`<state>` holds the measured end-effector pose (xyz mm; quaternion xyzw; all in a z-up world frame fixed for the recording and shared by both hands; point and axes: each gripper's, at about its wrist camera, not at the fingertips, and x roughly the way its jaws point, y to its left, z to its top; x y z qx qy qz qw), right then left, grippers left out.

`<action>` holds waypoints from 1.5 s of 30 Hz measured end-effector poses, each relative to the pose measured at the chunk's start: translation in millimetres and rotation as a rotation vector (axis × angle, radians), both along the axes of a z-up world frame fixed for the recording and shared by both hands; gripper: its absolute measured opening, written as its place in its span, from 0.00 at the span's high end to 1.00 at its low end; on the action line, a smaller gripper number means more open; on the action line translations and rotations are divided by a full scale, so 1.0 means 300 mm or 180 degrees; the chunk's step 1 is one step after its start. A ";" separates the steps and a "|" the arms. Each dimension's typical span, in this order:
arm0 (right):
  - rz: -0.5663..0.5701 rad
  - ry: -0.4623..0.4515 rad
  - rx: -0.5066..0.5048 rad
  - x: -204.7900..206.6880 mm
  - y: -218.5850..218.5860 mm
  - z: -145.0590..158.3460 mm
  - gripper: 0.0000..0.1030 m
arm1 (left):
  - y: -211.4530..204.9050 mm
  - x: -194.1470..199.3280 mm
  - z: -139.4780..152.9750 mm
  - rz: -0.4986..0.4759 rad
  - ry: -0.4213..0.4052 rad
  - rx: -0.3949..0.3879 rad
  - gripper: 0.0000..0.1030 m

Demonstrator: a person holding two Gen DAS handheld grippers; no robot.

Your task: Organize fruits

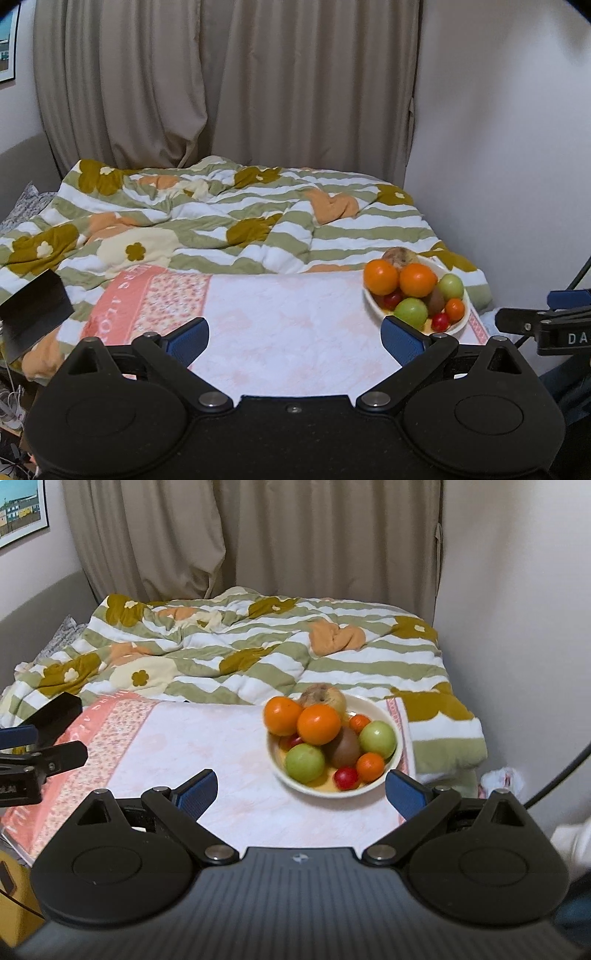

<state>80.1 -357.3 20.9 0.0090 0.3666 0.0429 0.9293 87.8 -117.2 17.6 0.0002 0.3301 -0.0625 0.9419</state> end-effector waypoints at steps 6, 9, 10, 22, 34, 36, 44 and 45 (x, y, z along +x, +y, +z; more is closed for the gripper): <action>-0.0084 0.0096 0.0001 -0.062 0.085 -0.018 0.00 | 0.054 -0.057 -0.020 -0.0035 0.0007 0.0122 0.02; -0.0152 0.0124 -0.0003 -0.082 0.108 -0.025 0.00 | 0.082 -0.078 -0.026 -0.0012 0.0004 0.0112 0.02; -0.0178 0.0132 -0.0005 -0.086 0.111 -0.027 0.00 | 0.090 -0.081 -0.026 -0.0009 0.0008 0.0097 0.02; -0.0274 0.0145 -0.0050 -0.101 0.143 -0.023 0.00 | 0.137 -0.086 -0.025 -0.0021 0.0006 0.0077 0.02; -0.0289 0.0161 -0.0057 -0.106 0.163 -0.022 0.00 | 0.157 -0.086 -0.023 0.0003 -0.0007 0.0070 0.02; -0.0300 0.0168 -0.0054 -0.108 0.168 -0.023 0.00 | 0.163 -0.086 -0.021 0.0009 -0.0011 0.0065 0.02; -0.0303 0.0170 -0.0057 -0.110 0.169 -0.027 0.00 | 0.167 -0.081 -0.017 0.0018 -0.0045 0.0080 0.02; -0.0305 0.0169 -0.0058 -0.109 0.168 -0.027 0.00 | 0.167 -0.081 -0.016 0.0018 -0.0048 0.0081 0.02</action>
